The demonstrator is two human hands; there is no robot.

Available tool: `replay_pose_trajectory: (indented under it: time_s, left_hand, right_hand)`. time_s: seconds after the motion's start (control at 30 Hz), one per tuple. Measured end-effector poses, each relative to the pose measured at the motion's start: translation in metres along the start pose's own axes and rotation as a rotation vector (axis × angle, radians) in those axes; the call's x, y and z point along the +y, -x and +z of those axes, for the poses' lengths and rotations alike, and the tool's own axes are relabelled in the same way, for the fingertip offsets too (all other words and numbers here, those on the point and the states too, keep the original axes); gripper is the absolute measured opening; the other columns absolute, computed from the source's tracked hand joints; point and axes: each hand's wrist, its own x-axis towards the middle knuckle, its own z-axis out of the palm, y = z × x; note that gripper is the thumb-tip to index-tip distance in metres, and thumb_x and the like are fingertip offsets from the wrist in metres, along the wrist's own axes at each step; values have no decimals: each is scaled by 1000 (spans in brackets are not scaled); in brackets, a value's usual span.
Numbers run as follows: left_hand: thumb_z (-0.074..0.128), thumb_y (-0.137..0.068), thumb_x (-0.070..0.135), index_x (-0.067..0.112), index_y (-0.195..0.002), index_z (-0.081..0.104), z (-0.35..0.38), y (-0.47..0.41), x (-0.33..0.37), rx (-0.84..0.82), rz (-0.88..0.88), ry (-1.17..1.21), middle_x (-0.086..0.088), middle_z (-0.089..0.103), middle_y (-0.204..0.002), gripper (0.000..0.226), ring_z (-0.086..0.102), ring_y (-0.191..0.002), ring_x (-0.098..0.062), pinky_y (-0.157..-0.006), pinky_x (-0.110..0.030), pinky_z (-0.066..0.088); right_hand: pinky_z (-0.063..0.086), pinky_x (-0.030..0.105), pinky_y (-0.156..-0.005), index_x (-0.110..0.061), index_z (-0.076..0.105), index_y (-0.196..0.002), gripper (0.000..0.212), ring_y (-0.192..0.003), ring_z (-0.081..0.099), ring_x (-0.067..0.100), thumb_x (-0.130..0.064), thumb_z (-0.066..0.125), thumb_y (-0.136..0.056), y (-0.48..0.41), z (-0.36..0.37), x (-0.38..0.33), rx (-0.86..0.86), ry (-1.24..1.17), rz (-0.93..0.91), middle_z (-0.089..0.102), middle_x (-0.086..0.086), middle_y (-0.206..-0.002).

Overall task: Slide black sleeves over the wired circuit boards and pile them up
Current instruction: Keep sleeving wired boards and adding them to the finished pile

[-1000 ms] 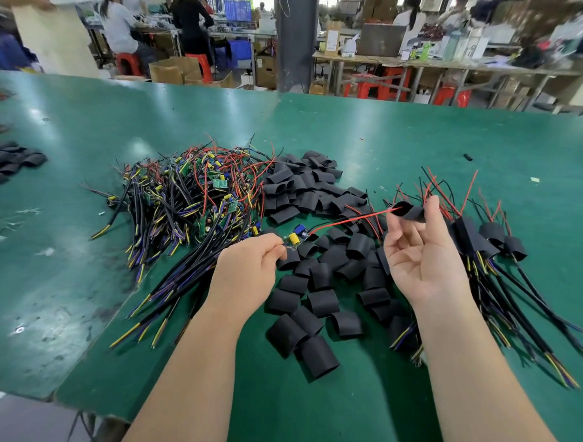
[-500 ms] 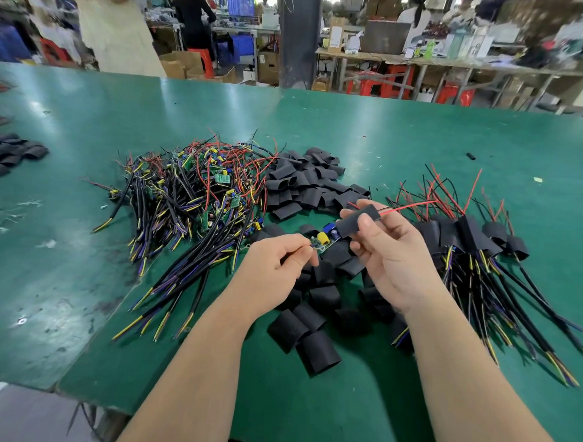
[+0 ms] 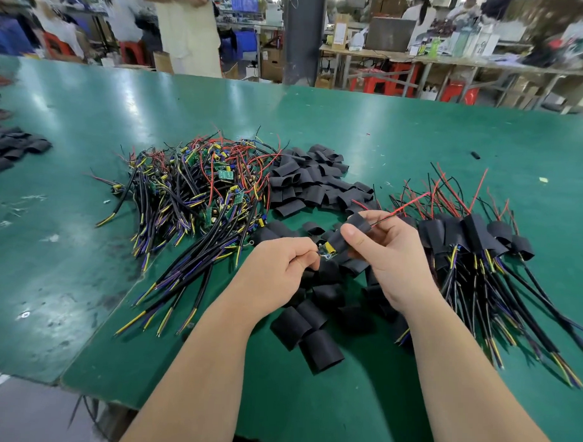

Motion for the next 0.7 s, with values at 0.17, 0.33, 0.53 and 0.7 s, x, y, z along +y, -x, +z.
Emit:
replay_pose_trajectory:
  time_s: [0.17,0.33,0.53,0.7]
  left_hand:
    - [47,-98,19,23,-74,57,2,-1,3,62,-13,47,9,46,-54,26,38,-50,-8,-49,-20,28]
    - [50,-95,21,29,-68,56,1,-2,5,98,-28,50,5,51,-56,28,42,-51,-9,-50,-20,31]
    - [61,-89,19,17,-78,67,2,-3,0,172,-72,-36,3,64,-63,14,59,-61,-19,-58,-34,48]
    - [66,-79,44,25,-72,68,0,-4,3,170,-114,102,9,68,-63,20,62,-60,-7,-60,-25,49]
  right_hand:
    - [53,22,-58,-17,66,-84,15,-59,62,10,-25,76,-75,2,9,-1,-119,-285,123,73,4,-78]
    - [53,20,-62,-17,64,-88,18,-65,66,9,-22,73,-73,4,13,-1,-167,-268,130,75,3,-86]
    - [51,26,-67,-18,62,-98,27,-81,66,15,-3,72,-78,7,16,-1,-196,-98,34,75,3,-94]
    - [56,27,-72,-15,58,-117,41,-79,67,20,11,59,-85,7,22,-7,-46,-231,113,70,4,-85]
